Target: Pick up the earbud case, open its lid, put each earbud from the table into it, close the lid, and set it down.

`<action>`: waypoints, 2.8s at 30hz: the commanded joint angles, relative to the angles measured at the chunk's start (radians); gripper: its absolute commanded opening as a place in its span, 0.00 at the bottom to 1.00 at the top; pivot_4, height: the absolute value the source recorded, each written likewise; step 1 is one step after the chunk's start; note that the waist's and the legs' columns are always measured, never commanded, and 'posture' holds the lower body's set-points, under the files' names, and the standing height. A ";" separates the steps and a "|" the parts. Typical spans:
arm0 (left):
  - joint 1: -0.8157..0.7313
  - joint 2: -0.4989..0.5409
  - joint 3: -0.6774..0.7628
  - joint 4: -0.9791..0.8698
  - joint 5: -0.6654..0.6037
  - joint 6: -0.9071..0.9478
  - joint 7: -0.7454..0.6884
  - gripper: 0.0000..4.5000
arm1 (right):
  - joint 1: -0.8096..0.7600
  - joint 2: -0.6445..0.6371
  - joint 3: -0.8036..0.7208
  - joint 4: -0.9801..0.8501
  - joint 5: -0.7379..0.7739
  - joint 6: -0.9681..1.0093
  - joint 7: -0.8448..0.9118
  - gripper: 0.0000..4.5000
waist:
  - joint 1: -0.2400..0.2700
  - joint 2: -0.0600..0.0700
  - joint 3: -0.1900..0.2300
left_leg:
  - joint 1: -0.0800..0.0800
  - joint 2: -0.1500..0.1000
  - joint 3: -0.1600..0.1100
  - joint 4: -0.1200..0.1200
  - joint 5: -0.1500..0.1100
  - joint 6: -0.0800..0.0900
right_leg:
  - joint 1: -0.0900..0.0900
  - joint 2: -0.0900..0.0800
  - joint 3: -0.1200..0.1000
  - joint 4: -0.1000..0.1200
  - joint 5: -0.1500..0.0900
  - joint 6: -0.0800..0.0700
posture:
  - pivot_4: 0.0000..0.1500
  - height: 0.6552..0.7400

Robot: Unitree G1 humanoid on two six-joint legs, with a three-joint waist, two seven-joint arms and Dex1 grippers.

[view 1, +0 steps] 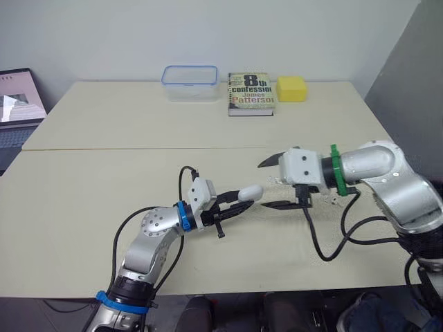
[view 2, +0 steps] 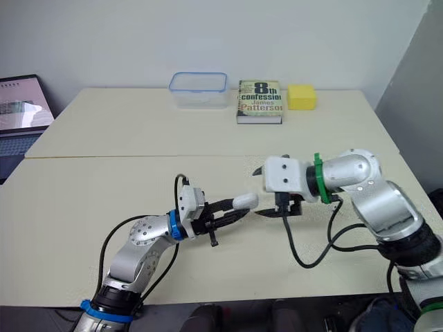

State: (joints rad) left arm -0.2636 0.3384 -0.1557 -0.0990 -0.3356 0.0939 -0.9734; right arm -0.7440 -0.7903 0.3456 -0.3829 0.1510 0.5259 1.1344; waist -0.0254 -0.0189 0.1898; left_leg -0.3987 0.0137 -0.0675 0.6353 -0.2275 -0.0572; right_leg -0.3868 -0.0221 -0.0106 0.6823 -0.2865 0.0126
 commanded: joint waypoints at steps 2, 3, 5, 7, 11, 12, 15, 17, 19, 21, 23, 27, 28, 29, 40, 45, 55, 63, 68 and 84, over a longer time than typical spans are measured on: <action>-0.009 -0.003 -0.017 -0.015 -0.001 -0.035 -0.014 0.17 | -0.045 0.025 0.013 0.023 -0.038 0.004 -0.013 0.97 | 0.000 0.000 0.000 | 0.000 0.000 0.000 0.000 0.000 0.000 | 0.000 0.000 0.000 0.000 0.000 0.000 | 1.00 0.86; -0.010 -0.003 -0.019 -0.016 -0.002 -0.033 -0.013 0.17 | -0.048 0.028 0.015 0.031 -0.041 0.002 -0.012 0.97 | 0.000 0.000 0.000 | 0.000 0.000 0.000 0.000 0.000 0.000 | 0.000 0.000 0.000 0.000 0.000 0.000 | 1.00 0.86; -0.013 0.000 -0.024 -0.017 0.000 -0.037 -0.015 0.17 | -0.051 0.034 0.017 0.043 -0.049 -0.004 -0.010 0.97 | 0.000 0.000 0.000 | 0.000 0.000 0.000 0.000 0.000 0.000 | 0.000 0.000 0.000 0.000 0.000 0.000 | 1.00 0.86; -0.015 0.001 -0.027 -0.016 0.002 -0.039 -0.018 0.17 | -0.054 0.041 0.013 0.049 -0.049 0.001 -0.011 0.97 | 0.000 0.000 0.000 | 0.000 0.000 0.000 0.000 0.000 0.000 | 0.000 0.000 0.000 0.000 0.000 0.000 | 1.00 0.86; -0.010 0.015 -0.040 -0.013 0.019 -0.062 -0.033 0.17 | -0.068 0.048 -0.005 0.053 -0.041 0.015 -0.001 0.97 | 0.000 0.000 0.000 | 0.000 0.000 0.000 0.000 0.000 0.000 | 0.000 0.000 0.000 0.000 0.000 0.000 | 1.00 0.86; -0.008 0.018 -0.041 -0.011 0.022 -0.067 -0.036 0.17 | -0.074 0.047 -0.012 0.054 -0.037 0.020 0.003 0.97 | 0.000 0.000 0.000 | 0.000 0.000 0.000 0.000 0.000 0.000 | 0.000 0.000 0.000 0.000 0.000 0.000 | 1.00 0.86; -0.006 0.021 -0.042 -0.006 0.031 -0.078 -0.041 0.17 | -0.092 0.047 -0.029 0.048 -0.016 0.044 0.014 0.97 | 0.000 0.000 0.000 | 0.000 0.000 0.000 0.000 0.000 0.000 | 0.000 0.000 0.000 0.000 0.000 0.000 | 1.00 0.86; -0.006 0.021 -0.043 -0.003 0.033 -0.083 -0.043 0.17 | -0.103 0.049 -0.037 0.043 0.000 0.061 0.017 0.97 | 0.000 0.000 0.000 | 0.000 0.000 0.000 0.000 0.000 0.000 | 0.000 0.000 0.000 0.000 0.000 0.000 | 1.00 0.86; -0.007 0.022 -0.044 -0.001 0.033 -0.088 -0.045 0.17 | -0.111 0.050 -0.041 0.042 0.011 0.072 0.014 0.97 | 0.000 0.000 0.000 | 0.000 0.000 0.000 0.000 0.000 0.000 | 0.000 0.000 0.000 0.000 0.000 0.000 | 1.00 0.86; -0.008 0.023 -0.045 0.001 0.033 -0.091 -0.046 0.17 | -0.115 0.051 -0.045 0.043 0.015 0.078 0.014 0.97 | 0.000 0.000 0.000 | 0.000 0.000 0.000 0.000 0.000 0.000 | 0.000 0.000 0.000 0.000 0.000 0.000 | 1.00 0.86; -0.008 0.023 -0.045 0.002 0.032 -0.093 -0.047 0.17 | -0.117 0.052 -0.048 0.044 0.016 0.080 0.013 0.97 | 0.000 0.000 0.000 | 0.000 0.000 0.000 0.000 0.000 0.000 | 0.000 0.000 0.000 0.000 0.000 0.000 | 1.00 0.86; -0.008 0.022 -0.043 0.008 0.032 -0.096 -0.039 0.17 | -0.113 0.042 -0.059 0.037 0.036 0.087 0.025 0.97 | 0.000 0.000 0.000 | 0.000 0.000 0.000 0.000 0.000 0.000 | 0.000 0.000 0.000 0.000 0.000 0.000 | 1.00 0.86; -0.008 0.021 -0.040 0.011 0.032 -0.098 -0.036 0.17 | -0.111 0.037 -0.067 0.033 0.047 0.090 0.031 0.97 | 0.000 0.000 0.000 | 0.000 0.000 0.000 0.000 0.000 0.000 | 0.000 0.000 0.000 0.000 0.000 0.000 | 1.00 0.86; -0.007 0.019 -0.035 0.013 0.031 -0.097 -0.027 0.17 | -0.109 0.031 -0.076 0.029 0.058 0.092 0.035 0.97 | 0.000 0.000 0.000 | 0.000 0.000 0.000 0.000 0.000 0.000 | 0.000 0.000 0.000 0.000 0.000 0.000 | 1.00 0.86; 0.062 0.007 0.124 -0.024 0.033 -0.082 0.188 0.17 | 0.122 -0.045 -0.290 -0.086 0.148 0.046 -0.029 0.97 | 0.001 0.000 0.000 | -0.001 0.000 0.000 0.000 0.000 0.000 | 0.000 0.000 0.000 0.000 0.000 0.000 | 1.00 0.86; 0.135 -0.010 0.222 -0.035 0.069 -0.107 0.356 0.17 | 0.294 -0.018 -0.415 -0.163 0.193 0.001 -0.101 0.97 | 0.003 0.000 0.000 | 0.000 0.001 -0.001 0.000 0.000 0.000 | 0.000 0.000 0.000 0.000 0.000 0.001 | 1.00 0.86; 0.145 -0.028 0.258 -0.027 0.086 -0.141 0.454 0.17 | 0.717 -0.056 -0.775 -0.262 0.282 0.049 -0.141 0.97 | 0.031 0.000 0.000 | 0.000 0.000 0.001 0.003 0.000 0.000 | 0.002 0.000 0.000 -0.001 -0.001 0.006 | 1.00 0.86; 0.133 -0.025 0.252 -0.016 0.087 -0.149 0.459 0.17 | 0.966 -0.122 -0.986 -0.378 0.379 0.216 -0.136 1.00 | 0.027 0.000 -0.002 | 0.001 0.000 0.002 0.004 0.000 0.000 | 0.003 0.001 0.001 -0.001 -0.001 0.006 | 1.00 0.86; 0.125 -0.024 0.245 -0.014 0.088 -0.147 0.459 0.17 | 1.066 -0.141 -1.049 -0.357 0.327 0.172 -0.118 1.00 | 0.028 -0.001 -0.002 | 0.000 0.000 0.002 0.004 0.000 0.000 | 0.003 0.000 0.001 -0.002 -0.001 0.006 | 1.00 0.86; 0.119 -0.037 0.221 0.008 0.091 -0.152 0.454 0.17 | 0.746 -0.079 -0.652 -0.145 0.214 0.200 -0.364 1.00 | 0.020 -0.001 -0.002 | 0.001 0.000 0.004 0.005 0.000 0.000 | 0.004 0.001 0.003 -0.002 0.000 0.007 | 1.00 0.86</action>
State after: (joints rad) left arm -0.1362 0.3063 0.0659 -0.0683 -0.2465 -0.0349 -0.5172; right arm 0.0456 -0.8750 -0.3700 -0.5545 0.3762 0.7265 0.7933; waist -0.0057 -0.0204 0.1879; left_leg -0.3980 0.0135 -0.0642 0.6404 -0.2277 -0.0570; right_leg -0.3835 -0.0215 -0.0082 0.6804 -0.2868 0.0192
